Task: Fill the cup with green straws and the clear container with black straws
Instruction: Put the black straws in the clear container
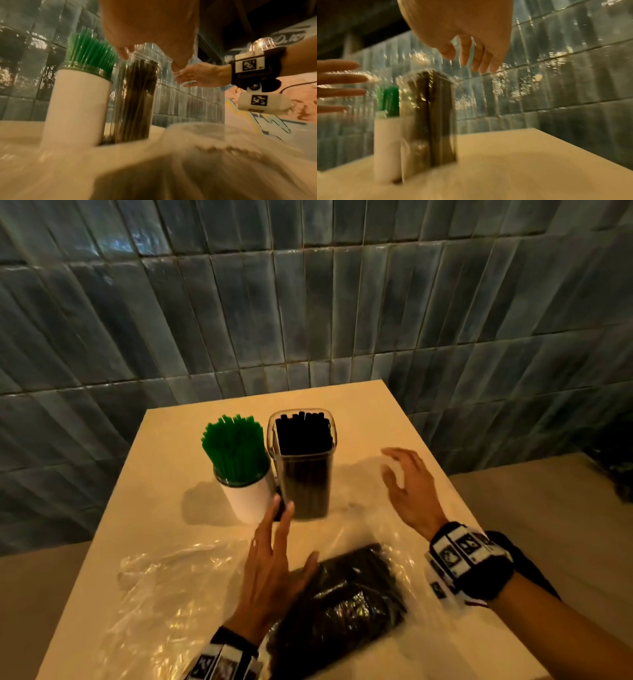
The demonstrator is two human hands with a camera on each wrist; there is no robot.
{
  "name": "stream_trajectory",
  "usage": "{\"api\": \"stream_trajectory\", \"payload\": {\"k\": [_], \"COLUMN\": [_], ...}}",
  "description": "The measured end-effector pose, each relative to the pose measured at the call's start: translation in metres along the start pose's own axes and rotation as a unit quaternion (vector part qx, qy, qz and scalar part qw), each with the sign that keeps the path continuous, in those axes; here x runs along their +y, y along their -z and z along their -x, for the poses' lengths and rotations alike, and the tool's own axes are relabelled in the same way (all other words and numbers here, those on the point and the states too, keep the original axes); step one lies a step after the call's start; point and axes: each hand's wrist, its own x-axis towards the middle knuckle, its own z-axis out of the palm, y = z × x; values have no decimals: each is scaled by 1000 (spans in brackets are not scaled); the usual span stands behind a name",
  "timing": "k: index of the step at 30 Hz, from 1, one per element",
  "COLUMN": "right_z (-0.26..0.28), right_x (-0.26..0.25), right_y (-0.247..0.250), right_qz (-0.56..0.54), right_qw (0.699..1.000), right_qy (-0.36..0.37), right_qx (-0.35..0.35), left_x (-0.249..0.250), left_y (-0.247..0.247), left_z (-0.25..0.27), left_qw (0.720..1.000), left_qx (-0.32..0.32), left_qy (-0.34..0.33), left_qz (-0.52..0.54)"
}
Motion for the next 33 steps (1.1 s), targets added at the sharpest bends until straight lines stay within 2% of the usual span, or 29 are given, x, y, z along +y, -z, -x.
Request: {"api": "stream_trajectory", "payload": {"k": [2, 4, 5, 7, 8, 11, 17, 19, 22, 27, 33], "right_z": [21, 41, 49, 58, 60, 56, 60, 57, 52, 45, 38], "right_x": [38, 62, 69, 72, 70, 67, 57, 56, 50, 38, 31], "right_y": [-1, -4, -7, -12, -14, -20, -30, -36, -40, -39, -50], "right_qz": [21, 43, 41, 9, -9, -46, -73, -14, 58, 89, 206], "right_qw": [996, 984, 976, 962, 956, 951, 936, 934, 906, 878, 842], "right_qy": [-79, -129, -142, -162, -179, -227, -160, -111, -61, -31, -17], "right_qx": [-24, -113, -160, -221, -231, -202, -305, -340, -415, -470, -498], "left_x": [-8, -17, -22, -28, -29, -31, -30, -29, -29, -29, -28], "left_y": [-6, -14, -18, -22, -23, -24, -23, -21, -21, -21, -22], "left_z": [27, 48, 56, 63, 64, 64, 62, 61, 61, 64, 62], "left_qw": [988, 947, 928, 905, 900, 897, 896, 895, 896, 903, 901], "left_qx": [-148, -299, -345, -390, -397, -404, -413, -414, -411, -394, -394], "left_qy": [36, 95, 115, 144, 155, 166, 163, 164, 167, 169, 176], "left_qz": [-27, -64, -83, -94, -89, -73, -21, -18, -18, -22, -33]}}
